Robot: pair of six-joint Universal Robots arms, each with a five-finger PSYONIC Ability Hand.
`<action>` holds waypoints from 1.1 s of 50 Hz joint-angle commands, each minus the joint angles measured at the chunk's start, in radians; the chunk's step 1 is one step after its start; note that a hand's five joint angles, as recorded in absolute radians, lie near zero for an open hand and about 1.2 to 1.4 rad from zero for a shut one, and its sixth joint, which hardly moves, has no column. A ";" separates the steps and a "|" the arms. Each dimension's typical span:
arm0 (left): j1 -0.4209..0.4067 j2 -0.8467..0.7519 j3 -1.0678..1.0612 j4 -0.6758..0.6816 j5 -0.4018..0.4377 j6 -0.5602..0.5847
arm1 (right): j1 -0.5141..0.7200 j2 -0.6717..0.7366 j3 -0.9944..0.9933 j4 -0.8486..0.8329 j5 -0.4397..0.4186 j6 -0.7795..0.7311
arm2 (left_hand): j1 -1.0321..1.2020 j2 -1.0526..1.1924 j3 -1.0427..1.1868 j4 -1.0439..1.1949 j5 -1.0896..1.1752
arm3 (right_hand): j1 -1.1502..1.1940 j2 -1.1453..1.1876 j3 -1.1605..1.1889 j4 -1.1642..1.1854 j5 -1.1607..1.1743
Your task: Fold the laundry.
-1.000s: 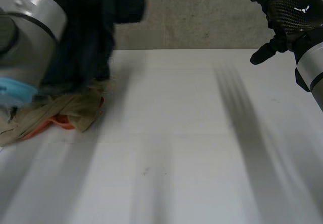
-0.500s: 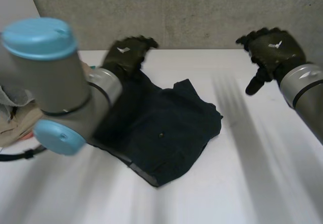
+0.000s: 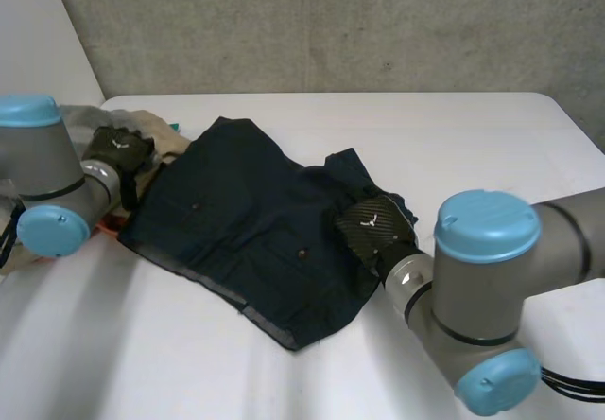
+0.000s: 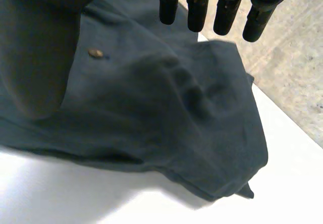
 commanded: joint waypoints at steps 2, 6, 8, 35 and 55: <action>-0.025 -0.019 -0.036 -0.022 0.158 -0.036 | -0.004 0.126 -0.087 -0.029 0.105 -0.097 | 0.190 0.198 0.190 0.200 0.196 | 0.282 0.302 0.302 0.304 0.288; -0.061 0.000 -0.058 -0.045 0.190 -0.071 | -0.010 0.126 -0.103 -0.038 0.159 -0.103 | 0.668 0.676 0.668 0.678 0.674 | 1.121 1.141 1.141 1.143 1.127; -0.070 0.015 -0.061 -0.048 0.189 -0.085 | -0.017 0.115 -0.104 -0.049 0.168 -0.091 | 1.025 1.034 1.026 1.036 1.032 | 1.169 1.189 1.189 1.191 1.175; -0.550 0.400 -0.403 -0.016 0.187 -0.750 | -0.254 0.235 -0.515 -0.303 -0.142 -0.181 | 1.162 1.170 1.162 1.173 1.168 | 1.169 1.189 1.189 1.191 1.175; -0.306 0.497 -0.337 0.147 0.053 -0.597 | -0.311 -0.006 -0.368 -0.041 -0.045 -0.132 | 0.261 0.269 0.261 0.272 0.268 | -0.052 -0.032 -0.033 -0.031 -0.047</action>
